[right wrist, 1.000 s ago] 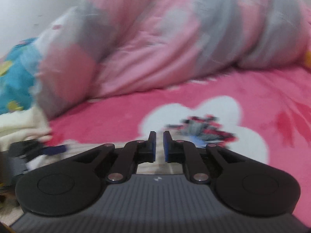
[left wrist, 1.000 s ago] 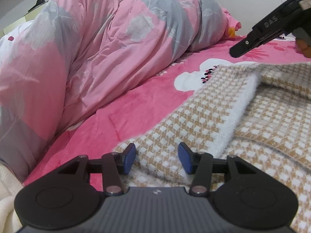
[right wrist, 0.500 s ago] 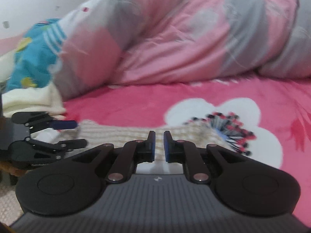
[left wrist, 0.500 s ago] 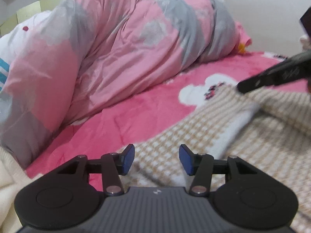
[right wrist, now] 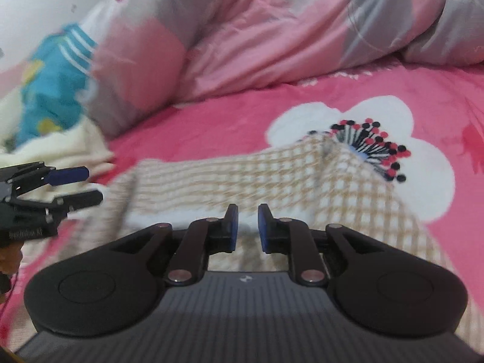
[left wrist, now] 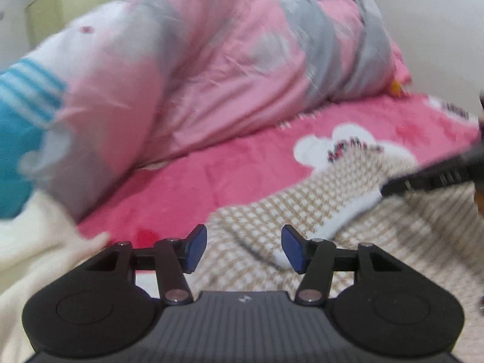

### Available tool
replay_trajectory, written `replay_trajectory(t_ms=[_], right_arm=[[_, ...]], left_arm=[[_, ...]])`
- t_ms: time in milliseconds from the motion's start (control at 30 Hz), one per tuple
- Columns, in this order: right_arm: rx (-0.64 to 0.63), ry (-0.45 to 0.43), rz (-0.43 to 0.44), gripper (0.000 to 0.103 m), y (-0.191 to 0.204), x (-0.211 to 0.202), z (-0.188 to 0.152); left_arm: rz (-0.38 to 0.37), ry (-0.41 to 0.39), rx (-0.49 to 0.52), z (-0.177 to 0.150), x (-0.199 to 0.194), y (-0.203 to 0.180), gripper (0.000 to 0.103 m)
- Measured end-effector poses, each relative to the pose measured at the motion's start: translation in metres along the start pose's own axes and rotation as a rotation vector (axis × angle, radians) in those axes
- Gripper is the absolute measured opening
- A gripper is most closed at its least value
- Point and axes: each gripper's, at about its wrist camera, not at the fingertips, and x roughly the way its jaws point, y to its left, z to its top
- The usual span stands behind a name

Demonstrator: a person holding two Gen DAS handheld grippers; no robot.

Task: Fold clothes

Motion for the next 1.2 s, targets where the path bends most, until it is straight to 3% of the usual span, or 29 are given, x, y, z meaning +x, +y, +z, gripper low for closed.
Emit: replay_trajectory(t_ms=[167,300,467,633,767,900,1033,1200], right_arm=[[0.02,-0.045,0.053,0.021,0.034,-0.06,-0.014],[0.039,-0.078,0.118,0.027,0.063,-0.106,-0.029],[0.045,-0.066,0.158,0.029,0.1,-0.146,-0.051],[0.032,-0.003,0.217,0.033,0.138,-0.17,-0.079],[0.047,0.066,0.246,0.036,0.163,-0.166,-0.103],[0.05,0.135,0.253,0.039,0.185,-0.152,-0.129],[0.048,0.203,0.237,0.04,0.198,-0.137,-0.153],[0.064,0.254,0.23,0.04,0.201,-0.13,-0.171]], left_arm=[[0.044,0.05,-0.163,-0.012,-0.081,0.027,0.062],[0.022,0.061,-0.299,-0.041,-0.143,0.049,0.062],[0.017,0.059,-0.429,-0.096,-0.218,0.065,0.066],[-0.075,0.073,-0.533,-0.167,-0.257,0.07,0.068],[-0.163,0.095,-0.58,-0.214,-0.261,0.056,0.068],[-0.235,0.107,-0.552,-0.244,-0.252,0.029,0.068],[-0.271,0.129,-0.492,-0.26,-0.24,0.004,0.068],[-0.286,0.147,-0.508,-0.281,-0.232,-0.007,0.068]])
